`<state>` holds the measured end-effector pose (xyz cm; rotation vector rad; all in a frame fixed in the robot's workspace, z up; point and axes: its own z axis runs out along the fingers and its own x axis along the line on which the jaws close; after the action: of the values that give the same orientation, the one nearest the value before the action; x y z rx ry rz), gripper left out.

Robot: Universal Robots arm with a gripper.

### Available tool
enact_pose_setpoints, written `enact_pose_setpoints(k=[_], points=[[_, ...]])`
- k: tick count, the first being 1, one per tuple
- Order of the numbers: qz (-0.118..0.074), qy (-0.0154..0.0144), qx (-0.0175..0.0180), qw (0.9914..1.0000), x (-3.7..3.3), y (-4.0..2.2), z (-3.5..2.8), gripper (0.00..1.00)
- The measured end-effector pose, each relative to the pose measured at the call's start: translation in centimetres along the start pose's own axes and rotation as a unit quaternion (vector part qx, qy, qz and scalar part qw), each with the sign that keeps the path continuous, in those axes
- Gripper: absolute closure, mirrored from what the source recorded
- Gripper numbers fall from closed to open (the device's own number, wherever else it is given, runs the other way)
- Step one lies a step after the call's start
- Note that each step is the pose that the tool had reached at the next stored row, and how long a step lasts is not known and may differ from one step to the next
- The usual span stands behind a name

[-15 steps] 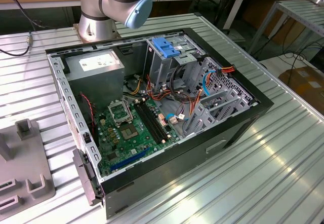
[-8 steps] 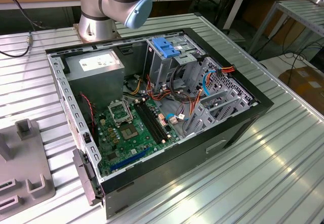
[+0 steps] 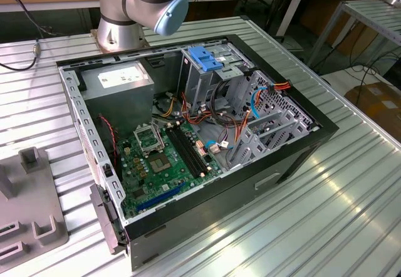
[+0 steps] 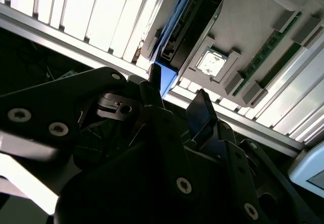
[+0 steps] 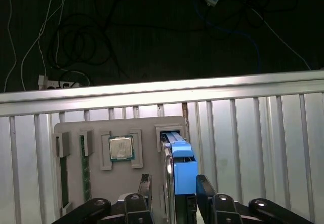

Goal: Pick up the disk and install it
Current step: 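Pick up the disk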

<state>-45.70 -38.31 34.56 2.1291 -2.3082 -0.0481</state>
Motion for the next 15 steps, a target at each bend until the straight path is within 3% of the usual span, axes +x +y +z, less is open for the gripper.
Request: enact_pose_setpoints(k=[4, 5, 15], points=[[0.0, 0.0, 0.0, 1.0, 0.0, 0.0, 0.0, 0.51], [0.0, 0.0, 0.0001, 1.0, 0.0, 0.0, 0.0, 0.44], [0.0, 0.0, 0.0007, 1.0, 0.0, 0.0, 0.0, 0.44]])
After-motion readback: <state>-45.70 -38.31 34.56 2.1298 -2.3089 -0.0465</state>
